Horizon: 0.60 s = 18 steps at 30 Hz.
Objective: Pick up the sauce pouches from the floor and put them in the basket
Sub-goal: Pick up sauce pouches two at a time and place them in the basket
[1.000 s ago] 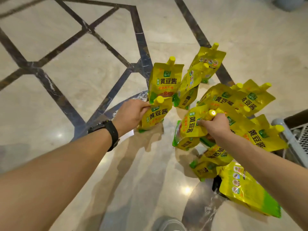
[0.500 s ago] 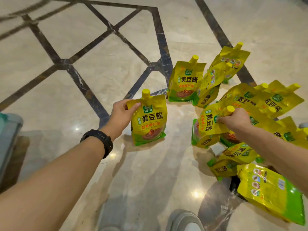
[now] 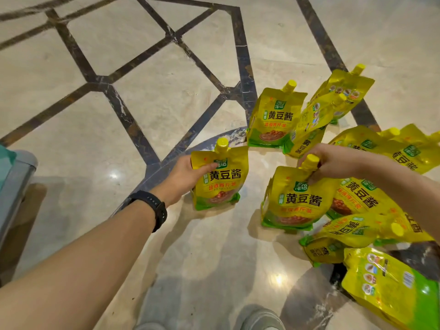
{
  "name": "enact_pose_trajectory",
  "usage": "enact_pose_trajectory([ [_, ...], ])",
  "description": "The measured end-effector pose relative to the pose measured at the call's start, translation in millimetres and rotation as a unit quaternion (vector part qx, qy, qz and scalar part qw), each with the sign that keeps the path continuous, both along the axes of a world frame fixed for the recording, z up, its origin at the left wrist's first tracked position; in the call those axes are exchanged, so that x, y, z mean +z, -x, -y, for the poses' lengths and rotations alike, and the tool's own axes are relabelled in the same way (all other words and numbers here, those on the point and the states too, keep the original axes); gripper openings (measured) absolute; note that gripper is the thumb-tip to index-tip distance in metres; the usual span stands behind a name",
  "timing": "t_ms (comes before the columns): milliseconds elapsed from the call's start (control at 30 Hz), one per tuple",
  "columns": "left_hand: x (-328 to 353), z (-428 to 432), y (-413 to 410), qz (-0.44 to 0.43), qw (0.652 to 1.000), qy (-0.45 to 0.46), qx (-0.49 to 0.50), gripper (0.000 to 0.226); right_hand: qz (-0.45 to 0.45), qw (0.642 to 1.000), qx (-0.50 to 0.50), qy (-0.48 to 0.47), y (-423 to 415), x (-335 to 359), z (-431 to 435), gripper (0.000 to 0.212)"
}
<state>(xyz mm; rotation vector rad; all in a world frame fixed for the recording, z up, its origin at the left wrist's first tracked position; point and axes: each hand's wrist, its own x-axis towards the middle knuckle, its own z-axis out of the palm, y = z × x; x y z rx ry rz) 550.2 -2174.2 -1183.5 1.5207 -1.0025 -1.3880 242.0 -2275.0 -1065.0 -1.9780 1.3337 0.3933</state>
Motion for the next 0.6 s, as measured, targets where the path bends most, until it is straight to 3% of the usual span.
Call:
enact_pose_trajectory([
  [100,-2.6,0.2,-5.0,-0.015,1.000,0.000,0.022,0.022,0.019,0.999,-0.013,-0.023,-3.7,-23.5,2.3,0.025],
  [200,-4.0,6.1,-8.1,-0.010,0.999,-0.014,0.032,0.021,0.088,0.981,-0.163,0.054,-1.3,-56.4,-2.0,0.043],
  [267,-2.3,9.9,-3.2,-0.011,0.999,-0.033,0.014,0.021,0.169,0.934,-0.303,0.087,1.2,-76.5,-9.9,0.059],
  [367,-3.4,7.5,0.8,-0.024,0.993,-0.074,-0.085,0.040,0.259,0.858,-0.444,0.018,3.5,-102.0,-19.1,0.081],
  [467,-11.4,-6.8,-2.1,-0.041,0.978,-0.091,-0.181,0.058,0.228,0.849,-0.475,-0.050,8.9,-117.1,-20.5,0.077],
  [600,-18.9,-13.6,1.2,-0.009,0.988,-0.025,-0.152,0.051,0.186,0.831,-0.512,-0.109,17.8,-132.5,-21.0,0.075],
])
